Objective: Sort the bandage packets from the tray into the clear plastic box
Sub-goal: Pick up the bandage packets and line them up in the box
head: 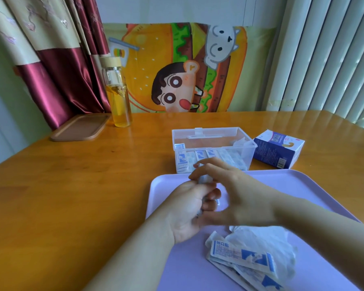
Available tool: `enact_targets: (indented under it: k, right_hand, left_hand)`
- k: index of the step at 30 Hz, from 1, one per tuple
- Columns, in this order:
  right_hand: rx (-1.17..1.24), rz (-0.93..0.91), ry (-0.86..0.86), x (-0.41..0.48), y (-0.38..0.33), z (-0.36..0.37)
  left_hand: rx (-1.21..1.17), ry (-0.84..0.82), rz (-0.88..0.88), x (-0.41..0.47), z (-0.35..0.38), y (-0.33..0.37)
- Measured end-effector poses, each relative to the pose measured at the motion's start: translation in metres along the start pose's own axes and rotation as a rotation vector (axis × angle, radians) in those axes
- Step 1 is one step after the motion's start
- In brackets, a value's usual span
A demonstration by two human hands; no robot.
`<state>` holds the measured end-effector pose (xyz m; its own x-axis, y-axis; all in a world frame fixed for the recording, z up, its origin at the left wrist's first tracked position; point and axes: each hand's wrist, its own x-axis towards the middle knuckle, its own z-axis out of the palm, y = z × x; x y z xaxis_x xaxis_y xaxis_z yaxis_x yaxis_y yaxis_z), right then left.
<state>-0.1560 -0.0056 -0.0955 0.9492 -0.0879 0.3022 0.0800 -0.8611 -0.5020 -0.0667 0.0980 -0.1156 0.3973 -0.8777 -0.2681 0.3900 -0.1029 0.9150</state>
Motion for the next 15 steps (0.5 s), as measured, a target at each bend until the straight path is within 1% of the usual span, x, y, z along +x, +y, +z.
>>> enact_targets:
  k: [3, 5, 8, 9, 12, 15]
  right_hand:
    - [0.308, 0.1, 0.089, 0.003, -0.002, -0.021]
    - [0.408, 0.167, 0.096, 0.006, -0.001, -0.034]
    - [0.396, 0.203, -0.033, 0.014, -0.004, -0.041]
    - [0.39, 0.212, -0.044, 0.017, -0.003, -0.044]
    - [0.401, 0.234, 0.036, 0.032, -0.002, -0.055]
    - [0.324, 0.192, 0.17, 0.05, -0.002, -0.068]
  left_hand:
    - [0.033, -0.028, 0.06, -0.009, 0.002, 0.008]
    - [0.03, -0.061, 0.091, -0.012, 0.001, 0.013]
    - [0.09, -0.101, 0.133, -0.011, 0.0, 0.024]
    - [0.118, -0.105, 0.15, -0.01, 0.001, 0.029]
    - [0.237, -0.033, 0.214, -0.001, 0.001, 0.05]
    - [0.321, 0.054, 0.324, 0.016, 0.003, 0.075]
